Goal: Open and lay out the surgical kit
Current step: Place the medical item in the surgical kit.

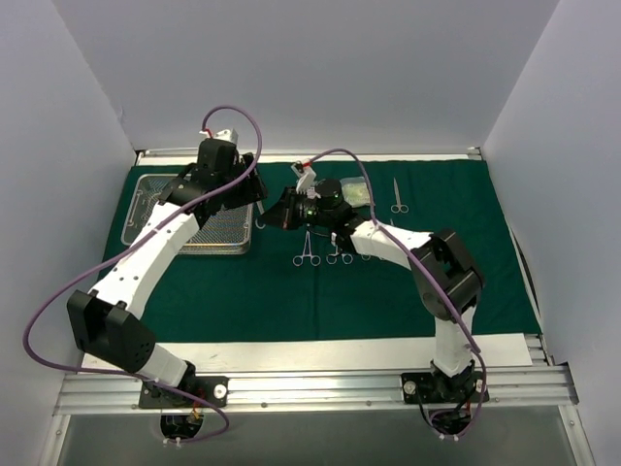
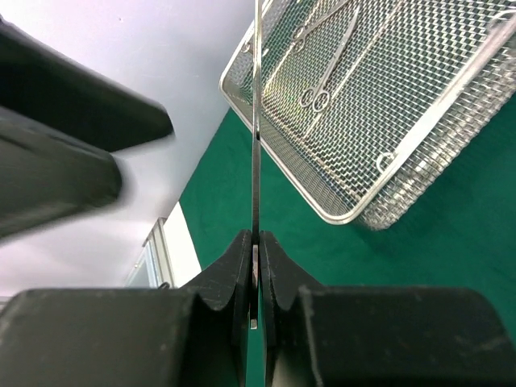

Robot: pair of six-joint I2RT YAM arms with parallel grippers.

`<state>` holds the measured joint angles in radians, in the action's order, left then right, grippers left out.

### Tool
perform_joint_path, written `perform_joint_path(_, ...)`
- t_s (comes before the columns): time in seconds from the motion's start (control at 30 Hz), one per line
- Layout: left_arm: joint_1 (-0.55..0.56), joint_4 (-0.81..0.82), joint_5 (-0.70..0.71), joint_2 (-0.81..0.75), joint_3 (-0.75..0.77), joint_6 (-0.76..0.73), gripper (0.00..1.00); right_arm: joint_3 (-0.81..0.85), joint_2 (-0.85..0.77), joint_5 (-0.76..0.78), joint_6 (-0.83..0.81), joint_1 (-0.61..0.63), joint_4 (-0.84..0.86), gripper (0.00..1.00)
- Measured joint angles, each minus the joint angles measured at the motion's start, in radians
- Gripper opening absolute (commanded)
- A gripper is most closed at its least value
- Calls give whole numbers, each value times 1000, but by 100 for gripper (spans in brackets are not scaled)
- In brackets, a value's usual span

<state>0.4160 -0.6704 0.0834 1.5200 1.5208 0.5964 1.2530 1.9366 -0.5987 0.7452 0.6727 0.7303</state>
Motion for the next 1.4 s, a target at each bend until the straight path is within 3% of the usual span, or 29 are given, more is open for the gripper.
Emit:
perform_joint_path(0.07,-6,26,-16,-19,-6,-22,85,-26,-30,-8,2,-16,-3,0)
perform_joint_path(0.2,-38,105,-97,-79,-49,-77,94,-59,-107,-40,7,-69,-8,0)
perform_joint_path(0.47,-156,317,-441,-136,-140,-105,96,-116,-299,-168,10,-179,-3,0)
perform_joint_path(0.73,-202,658,-808,-107,-173,40,96,-141,-388,-299,-2,-184,7,0)
perform_joint_path(0.97,-190,841,-913,-69,-178,160,85,-141,-391,-353,-14,-183,6,0)
perform_joint_path(1.4,-147,937,-902,-36,-191,237,42,-141,-390,-397,-5,-181,30,0)
